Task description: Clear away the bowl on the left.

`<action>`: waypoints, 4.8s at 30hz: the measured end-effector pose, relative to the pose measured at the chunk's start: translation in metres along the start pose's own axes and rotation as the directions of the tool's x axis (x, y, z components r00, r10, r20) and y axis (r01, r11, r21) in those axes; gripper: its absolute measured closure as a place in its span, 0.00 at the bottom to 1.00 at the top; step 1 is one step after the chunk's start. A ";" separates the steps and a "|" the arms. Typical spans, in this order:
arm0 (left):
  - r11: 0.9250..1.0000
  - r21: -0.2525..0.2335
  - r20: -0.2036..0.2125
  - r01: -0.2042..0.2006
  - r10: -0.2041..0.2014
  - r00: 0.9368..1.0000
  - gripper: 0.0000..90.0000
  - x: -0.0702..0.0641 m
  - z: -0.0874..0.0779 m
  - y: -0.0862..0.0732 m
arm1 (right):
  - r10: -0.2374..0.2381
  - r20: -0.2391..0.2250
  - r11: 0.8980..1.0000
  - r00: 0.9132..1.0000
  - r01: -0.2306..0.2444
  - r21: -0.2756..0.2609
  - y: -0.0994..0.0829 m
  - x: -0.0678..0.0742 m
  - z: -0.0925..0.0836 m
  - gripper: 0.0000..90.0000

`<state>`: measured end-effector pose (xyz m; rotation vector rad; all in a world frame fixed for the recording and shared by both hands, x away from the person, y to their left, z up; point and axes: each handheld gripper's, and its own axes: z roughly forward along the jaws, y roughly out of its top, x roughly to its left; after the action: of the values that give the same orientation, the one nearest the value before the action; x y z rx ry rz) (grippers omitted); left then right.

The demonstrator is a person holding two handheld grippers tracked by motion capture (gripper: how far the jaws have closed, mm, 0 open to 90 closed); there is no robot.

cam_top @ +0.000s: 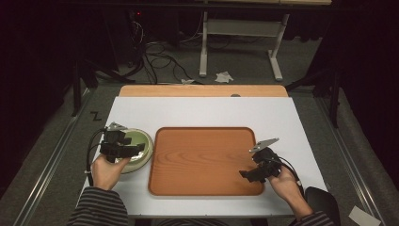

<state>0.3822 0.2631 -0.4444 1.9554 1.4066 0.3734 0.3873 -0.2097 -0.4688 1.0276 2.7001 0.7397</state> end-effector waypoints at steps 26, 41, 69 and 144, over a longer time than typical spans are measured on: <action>0.997 -0.004 -0.054 0.079 -0.079 0.995 0.40 0.024 -0.003 -0.004 | 0.006 0.000 1.000 1.000 -0.006 0.006 0.000 0.001 0.000 0.26; 0.991 -0.024 -0.069 0.133 -0.134 0.989 0.40 0.037 -0.006 -0.007 | 0.006 -0.001 1.000 1.000 -0.006 0.010 0.000 0.001 0.001 0.25; 0.984 0.042 -0.080 0.171 -0.167 0.983 0.46 0.049 0.005 -0.012 | 0.000 -0.007 1.000 1.000 0.000 0.025 0.000 0.001 0.003 0.26; 0.978 0.072 0.002 0.195 -0.195 0.981 0.92 0.044 0.007 0.001 | -0.011 -0.014 0.999 1.000 0.011 0.035 0.000 0.001 0.005 0.25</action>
<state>0.4029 0.3007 -0.4556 1.8514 1.6093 0.2256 0.3884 -0.2072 -0.4734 1.0185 2.7380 0.7023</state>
